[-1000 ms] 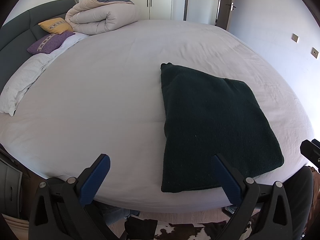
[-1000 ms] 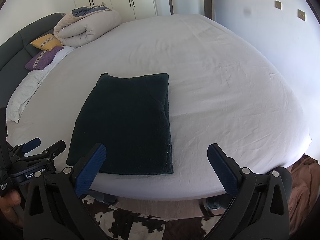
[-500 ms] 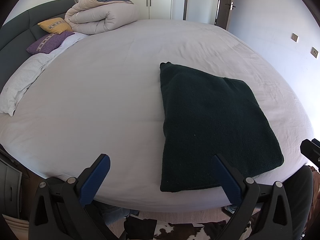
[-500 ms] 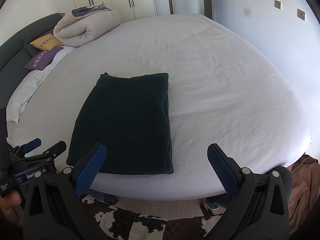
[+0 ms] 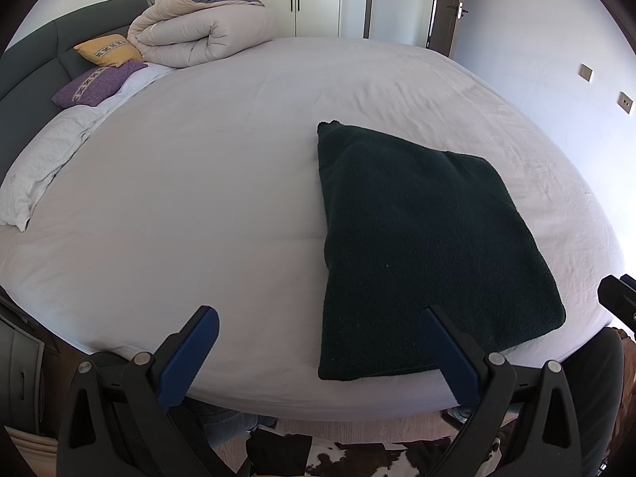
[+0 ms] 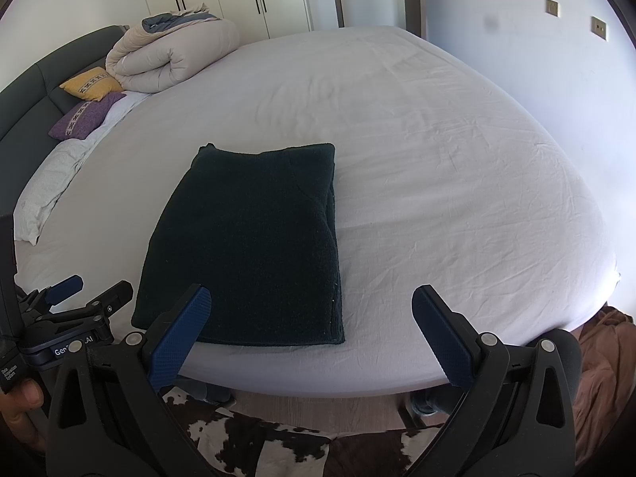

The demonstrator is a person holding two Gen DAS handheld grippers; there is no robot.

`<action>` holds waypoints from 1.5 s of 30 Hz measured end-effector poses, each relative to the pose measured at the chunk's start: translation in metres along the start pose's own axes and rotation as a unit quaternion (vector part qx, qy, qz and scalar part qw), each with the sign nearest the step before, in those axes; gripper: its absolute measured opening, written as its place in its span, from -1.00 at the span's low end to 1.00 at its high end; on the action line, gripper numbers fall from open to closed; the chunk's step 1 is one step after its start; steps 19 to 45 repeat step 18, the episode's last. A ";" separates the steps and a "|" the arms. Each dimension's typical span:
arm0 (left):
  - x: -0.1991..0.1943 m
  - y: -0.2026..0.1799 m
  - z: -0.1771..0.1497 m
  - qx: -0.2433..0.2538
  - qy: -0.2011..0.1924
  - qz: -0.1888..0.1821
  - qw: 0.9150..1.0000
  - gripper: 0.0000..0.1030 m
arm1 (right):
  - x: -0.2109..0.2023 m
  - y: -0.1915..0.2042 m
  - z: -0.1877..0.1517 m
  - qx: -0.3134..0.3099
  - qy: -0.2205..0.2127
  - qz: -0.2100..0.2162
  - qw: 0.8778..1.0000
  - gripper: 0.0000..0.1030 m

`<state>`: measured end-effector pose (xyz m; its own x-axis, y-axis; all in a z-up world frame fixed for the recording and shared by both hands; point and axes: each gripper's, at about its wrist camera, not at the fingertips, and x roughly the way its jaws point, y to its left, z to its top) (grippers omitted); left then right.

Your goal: Fold small clothes

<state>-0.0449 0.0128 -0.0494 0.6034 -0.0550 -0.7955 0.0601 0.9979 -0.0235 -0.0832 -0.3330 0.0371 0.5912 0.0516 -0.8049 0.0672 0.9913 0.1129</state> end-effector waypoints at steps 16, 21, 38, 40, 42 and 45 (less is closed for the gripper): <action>0.002 0.007 -0.003 -0.002 0.000 -0.004 1.000 1.00 | 0.001 0.004 -0.003 0.002 0.002 0.000 1.000 1.00; 0.002 0.009 -0.003 -0.003 0.000 -0.004 1.000 1.00 | 0.001 0.004 -0.003 0.003 0.002 0.000 1.000 1.00; 0.002 0.009 -0.003 -0.003 0.000 -0.004 1.000 1.00 | 0.001 0.004 -0.003 0.003 0.002 0.000 1.000 1.00; 0.002 0.009 -0.003 -0.003 0.000 -0.004 1.000 1.00 | 0.001 0.004 -0.003 0.003 0.002 0.000 1.000 1.00; 0.002 0.009 -0.003 -0.003 0.000 -0.004 1.000 1.00 | 0.001 0.004 -0.003 0.003 0.002 0.000 1.000 1.00; 0.002 0.009 -0.003 -0.003 0.000 -0.004 1.000 1.00 | 0.001 0.004 -0.003 0.003 0.002 0.000 1.000 1.00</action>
